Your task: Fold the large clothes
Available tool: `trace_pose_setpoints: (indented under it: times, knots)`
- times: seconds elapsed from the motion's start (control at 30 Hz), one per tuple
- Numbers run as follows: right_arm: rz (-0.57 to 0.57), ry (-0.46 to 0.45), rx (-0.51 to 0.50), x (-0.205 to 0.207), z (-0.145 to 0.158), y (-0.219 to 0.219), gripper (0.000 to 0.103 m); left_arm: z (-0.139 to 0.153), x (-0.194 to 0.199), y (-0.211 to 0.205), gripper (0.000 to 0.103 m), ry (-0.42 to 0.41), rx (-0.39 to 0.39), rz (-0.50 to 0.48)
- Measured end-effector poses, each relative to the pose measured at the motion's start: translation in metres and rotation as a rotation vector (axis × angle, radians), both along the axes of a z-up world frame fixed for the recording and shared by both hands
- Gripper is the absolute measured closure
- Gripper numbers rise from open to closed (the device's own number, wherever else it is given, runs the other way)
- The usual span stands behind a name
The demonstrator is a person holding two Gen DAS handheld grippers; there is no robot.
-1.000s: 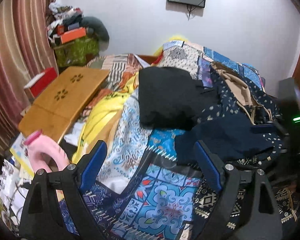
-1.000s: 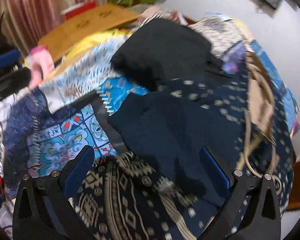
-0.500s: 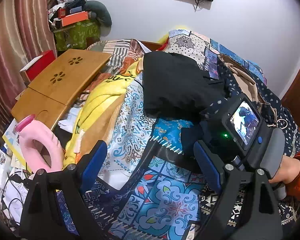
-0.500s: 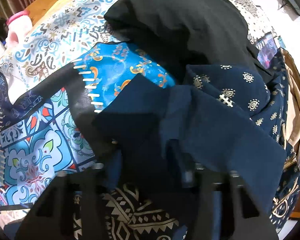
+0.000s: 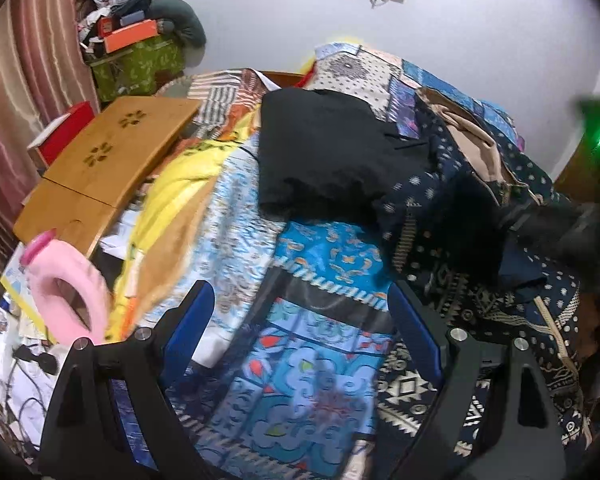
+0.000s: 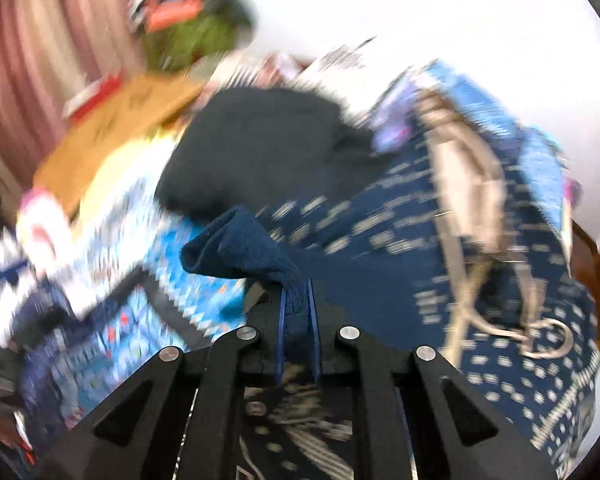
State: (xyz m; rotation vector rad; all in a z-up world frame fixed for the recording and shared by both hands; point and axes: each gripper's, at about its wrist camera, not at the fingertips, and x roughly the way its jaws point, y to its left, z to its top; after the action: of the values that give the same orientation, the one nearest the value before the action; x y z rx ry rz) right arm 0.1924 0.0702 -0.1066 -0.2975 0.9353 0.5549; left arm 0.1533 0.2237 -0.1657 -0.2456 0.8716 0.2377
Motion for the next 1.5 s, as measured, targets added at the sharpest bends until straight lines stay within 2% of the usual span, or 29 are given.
trace_pose_setpoints:
  times: [0.1, 0.2, 0.27, 0.43, 0.57, 0.67, 0.83, 0.97, 1.0, 1.1, 1.3, 1.5]
  knots:
    - [-0.09, -0.05, 0.09, 0.004, 0.035, -0.038, 0.094, -0.013, 0.01, -0.013, 0.015, 0.042, -0.065, -0.04]
    - [-0.149, -0.069, 0.16, 0.01, 0.056, -0.065, 0.094, -0.033, 0.023, -0.03, 0.015, 0.113, -0.061, -0.083]
    - [-0.186, -0.09, 0.192, 0.008, 0.064, -0.08, 0.094, -0.047, 0.03, -0.044, 0.015, 0.163, -0.046, -0.117]
    - [-0.273, -0.105, 0.254, 0.014, 0.074, -0.119, 0.094, -0.078, 0.043, -0.07, 0.015, 0.268, -0.072, -0.206]
    - [-0.355, -0.15, 0.273, 0.011, 0.077, -0.149, 0.094, -0.091, 0.057, -0.083, 0.015, 0.319, -0.022, -0.208]
    - [-0.409, -0.166, 0.277, 0.012, 0.08, -0.175, 0.094, -0.092, 0.069, -0.087, 0.015, 0.31, 0.017, -0.184]
    - [-0.497, -0.137, 0.276, 0.014, 0.07, -0.216, 0.094, -0.097, 0.083, -0.074, 0.015, 0.301, 0.107, -0.026]
    - [-0.552, -0.093, 0.247, 0.009, 0.051, -0.242, 0.094, -0.096, 0.077, -0.052, 0.015, 0.276, 0.078, 0.07]
    - [-0.562, -0.08, 0.243, 0.007, 0.047, -0.247, 0.094, -0.097, 0.075, -0.045, 0.015, 0.272, 0.05, 0.086]
    - [-0.594, -0.022, 0.23, 0.001, 0.03, -0.263, 0.094, -0.102, 0.072, -0.033, 0.015, 0.276, 0.002, 0.099]
    - [-0.631, 0.06, 0.199, -0.015, 0.006, -0.285, 0.094, -0.11, 0.076, -0.034, 0.015, 0.296, 0.021, 0.083]
    - [-0.675, 0.097, 0.215, -0.028, -0.003, -0.309, 0.094, -0.11, 0.072, -0.033, 0.014, 0.303, -0.004, 0.084]
